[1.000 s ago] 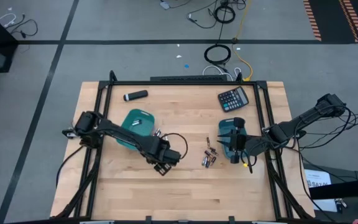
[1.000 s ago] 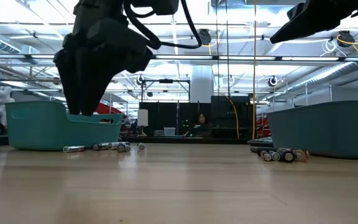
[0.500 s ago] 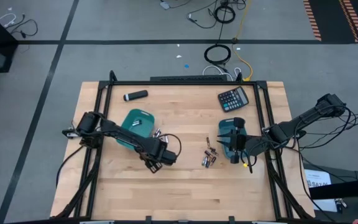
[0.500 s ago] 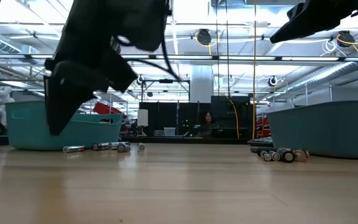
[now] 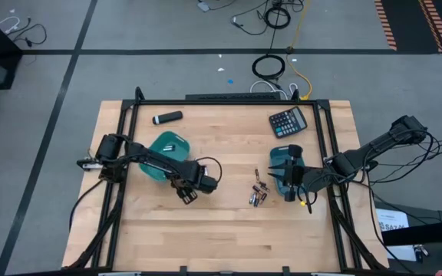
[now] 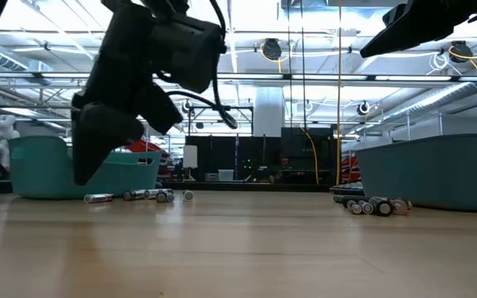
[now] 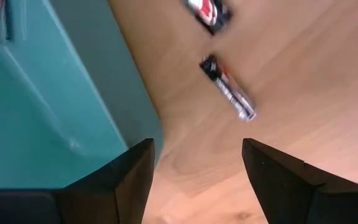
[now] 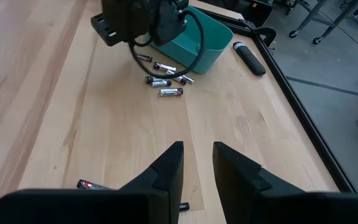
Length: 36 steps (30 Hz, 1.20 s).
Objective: Sort batteries
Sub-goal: Put the silver battery into the green bin
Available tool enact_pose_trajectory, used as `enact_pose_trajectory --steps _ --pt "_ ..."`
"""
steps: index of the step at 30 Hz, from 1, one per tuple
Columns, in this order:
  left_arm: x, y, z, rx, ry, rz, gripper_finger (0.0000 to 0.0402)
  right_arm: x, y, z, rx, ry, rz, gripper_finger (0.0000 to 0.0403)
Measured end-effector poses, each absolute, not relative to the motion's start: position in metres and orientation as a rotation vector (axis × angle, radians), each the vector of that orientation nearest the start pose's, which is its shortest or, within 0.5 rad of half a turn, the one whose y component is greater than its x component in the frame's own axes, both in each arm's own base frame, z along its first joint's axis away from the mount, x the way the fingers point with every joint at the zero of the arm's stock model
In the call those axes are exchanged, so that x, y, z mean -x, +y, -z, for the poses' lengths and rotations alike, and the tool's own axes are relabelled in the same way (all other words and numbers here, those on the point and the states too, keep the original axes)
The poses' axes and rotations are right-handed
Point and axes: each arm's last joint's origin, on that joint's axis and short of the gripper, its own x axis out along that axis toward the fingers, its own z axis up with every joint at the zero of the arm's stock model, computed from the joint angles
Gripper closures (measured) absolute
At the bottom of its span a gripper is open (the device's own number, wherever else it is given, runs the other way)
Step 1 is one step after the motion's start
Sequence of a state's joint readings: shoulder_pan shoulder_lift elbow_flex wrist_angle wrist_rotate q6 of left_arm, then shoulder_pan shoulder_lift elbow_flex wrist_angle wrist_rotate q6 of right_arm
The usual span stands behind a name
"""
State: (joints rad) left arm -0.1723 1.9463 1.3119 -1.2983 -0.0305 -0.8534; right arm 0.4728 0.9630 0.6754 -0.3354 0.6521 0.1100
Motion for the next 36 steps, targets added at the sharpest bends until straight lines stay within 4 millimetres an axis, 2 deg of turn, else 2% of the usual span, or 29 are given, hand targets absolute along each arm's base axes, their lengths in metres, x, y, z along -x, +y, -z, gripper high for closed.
enact_pose_trajectory --steps 6,9,16,22,30,36 --pt "-0.332 -0.053 -0.16 0.615 1.622 -0.657 0.0148 -0.181 0.073 -0.254 0.234 0.53 0.202 0.0325" --pt "-0.336 -0.05 -0.16 0.669 1.572 -0.693 0.0148 -0.181 0.073 -0.254 0.235 0.535 0.197 0.0325" --pt "-0.328 -0.05 -0.161 0.692 1.581 -0.844 0.0148 -0.179 0.073 -0.251 0.244 0.566 0.177 0.0325" --pt "-0.327 -0.053 -0.158 0.716 1.585 -0.846 0.0151 -0.18 0.073 -0.252 0.242 0.553 0.174 0.0325" --pt "-0.314 -0.051 -0.143 0.681 1.641 -0.862 0.0182 -0.18 0.073 -0.252 0.241 0.553 0.173 0.0325" --pt "-0.314 -0.05 -0.136 0.659 1.625 -0.774 0.019 -0.181 0.074 -0.254 0.234 0.532 0.171 0.0325"
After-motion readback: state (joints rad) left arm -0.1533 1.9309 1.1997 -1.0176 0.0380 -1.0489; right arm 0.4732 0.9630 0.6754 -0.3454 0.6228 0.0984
